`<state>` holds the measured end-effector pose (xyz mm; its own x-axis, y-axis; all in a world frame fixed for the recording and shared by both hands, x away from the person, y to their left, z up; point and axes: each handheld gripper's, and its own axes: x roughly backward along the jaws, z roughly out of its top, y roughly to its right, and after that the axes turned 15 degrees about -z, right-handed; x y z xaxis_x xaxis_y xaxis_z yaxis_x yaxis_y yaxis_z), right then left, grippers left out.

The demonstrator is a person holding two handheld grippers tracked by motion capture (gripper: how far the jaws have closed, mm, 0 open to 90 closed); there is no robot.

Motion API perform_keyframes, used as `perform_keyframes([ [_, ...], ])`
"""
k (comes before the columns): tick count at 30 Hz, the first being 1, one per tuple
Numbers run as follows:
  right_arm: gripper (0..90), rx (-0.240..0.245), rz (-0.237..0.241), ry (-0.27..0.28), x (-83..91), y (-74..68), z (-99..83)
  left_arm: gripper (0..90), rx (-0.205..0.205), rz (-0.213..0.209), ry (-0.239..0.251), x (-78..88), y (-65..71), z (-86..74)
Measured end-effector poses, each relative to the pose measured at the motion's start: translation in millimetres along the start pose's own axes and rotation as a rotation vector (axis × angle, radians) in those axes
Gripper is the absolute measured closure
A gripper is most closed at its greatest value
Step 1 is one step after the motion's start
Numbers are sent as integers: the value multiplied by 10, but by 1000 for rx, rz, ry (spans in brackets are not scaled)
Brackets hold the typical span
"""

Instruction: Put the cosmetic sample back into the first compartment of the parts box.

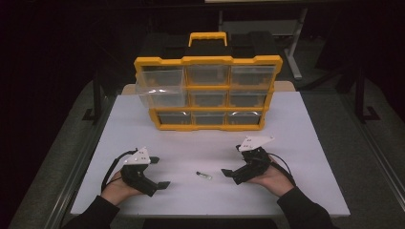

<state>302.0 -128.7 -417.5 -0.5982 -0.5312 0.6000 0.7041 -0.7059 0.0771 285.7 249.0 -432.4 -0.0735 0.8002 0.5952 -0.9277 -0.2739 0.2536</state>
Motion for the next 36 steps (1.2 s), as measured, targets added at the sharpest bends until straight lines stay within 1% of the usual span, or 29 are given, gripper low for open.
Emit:
perform_keyframes([
  [10, 0, 12, 16, -4, -79, -41, 82, 0, -4, 0, -9, -7, 5, -5],
  [22, 0, 38, 38, -11, -178, -93, 169, 0, 0, 0, -3, -6, 2, -7],
  [25, 0, 34, 45, -20, -198, -103, 183, 0, 0, -1, -3, -5, 3, -7],
  [31, 0, 50, 55, -23, -249, -126, 227, 0, 0, -2, -2, -4, 4, -6],
  [35, 0, 52, 59, -26, -266, -140, 245, 0, 0, -2, -1, -4, 5, -6],
  [36, 0, 56, 66, -31, -294, -157, 270, 0, 0, -1, 0, -4, 5, -6],
])
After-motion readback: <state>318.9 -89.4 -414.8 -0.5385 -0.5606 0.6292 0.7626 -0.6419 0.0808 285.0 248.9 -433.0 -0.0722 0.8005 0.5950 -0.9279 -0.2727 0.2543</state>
